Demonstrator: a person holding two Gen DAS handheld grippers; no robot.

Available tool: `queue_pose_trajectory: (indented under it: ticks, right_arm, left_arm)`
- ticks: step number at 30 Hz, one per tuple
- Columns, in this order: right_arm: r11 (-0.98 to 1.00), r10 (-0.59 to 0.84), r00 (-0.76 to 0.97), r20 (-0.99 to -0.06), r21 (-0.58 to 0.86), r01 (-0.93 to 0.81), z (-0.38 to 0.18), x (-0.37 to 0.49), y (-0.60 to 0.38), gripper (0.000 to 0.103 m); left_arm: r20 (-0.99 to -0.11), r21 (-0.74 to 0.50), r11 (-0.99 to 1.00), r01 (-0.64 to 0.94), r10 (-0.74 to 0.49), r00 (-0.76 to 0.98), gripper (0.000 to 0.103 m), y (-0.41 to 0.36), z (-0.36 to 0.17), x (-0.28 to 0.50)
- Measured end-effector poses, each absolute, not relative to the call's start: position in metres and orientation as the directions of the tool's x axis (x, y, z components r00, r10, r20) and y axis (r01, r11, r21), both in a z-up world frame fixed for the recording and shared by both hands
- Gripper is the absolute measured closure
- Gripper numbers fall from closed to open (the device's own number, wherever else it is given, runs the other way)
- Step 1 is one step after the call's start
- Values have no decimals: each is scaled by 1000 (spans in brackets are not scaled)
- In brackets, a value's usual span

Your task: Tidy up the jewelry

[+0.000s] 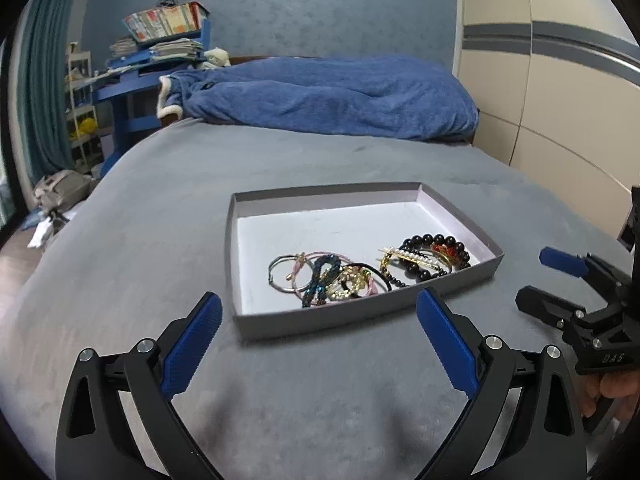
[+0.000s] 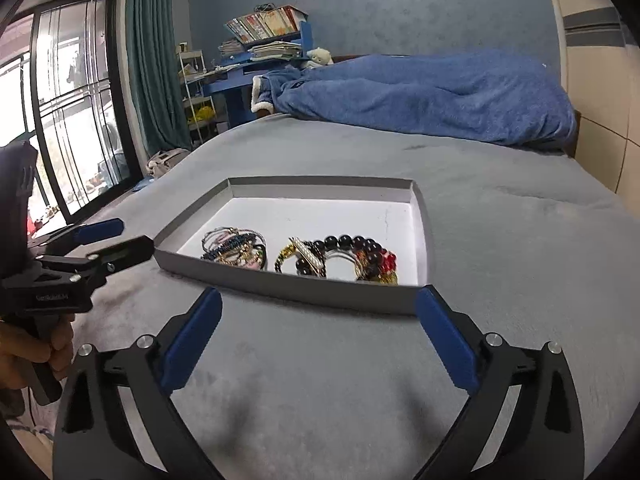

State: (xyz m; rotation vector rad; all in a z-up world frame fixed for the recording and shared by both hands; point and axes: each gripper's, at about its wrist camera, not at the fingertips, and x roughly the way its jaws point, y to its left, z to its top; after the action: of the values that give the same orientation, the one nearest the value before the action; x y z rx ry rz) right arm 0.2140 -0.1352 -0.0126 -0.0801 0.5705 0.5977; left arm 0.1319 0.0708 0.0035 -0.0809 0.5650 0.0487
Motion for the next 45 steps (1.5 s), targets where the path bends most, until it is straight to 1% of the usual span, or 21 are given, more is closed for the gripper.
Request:
queue_pose_trajectory:
  ticks: [2,8,12,17,22,45]
  right_arm:
    - [834,504,689,-521,83,-546,-16,209,-136,6]
    - [828,501,711,-493,33,-560,-20,192,-132,6]
    - [828,502,708,-496,40,-559,-23,191,-132,5]
    - [835,505,711,-489,67,-546,-26,187,-139,5]
    - [837,497,723,-481,44,-546,-26,181,-137,5]
    - [837,501,716,-485,64,-543,-28,182,-140,5]
  left_arm:
    - [-525,-71,995,-76,28,851,6,70,0,125]
    - [-507,-40,997,-62,33,861,6,64,-10,110]
    - [-485,-33,998,-63,39,874,5,64,-7,103]
    - [-508,-33,998,-46,23,861,5,62,-9,103]
    - [-492,-36,998,-48,24,870,5,63,-10,97]
    - [-510,-24,998,-50,31,860,5,62,-15,103]
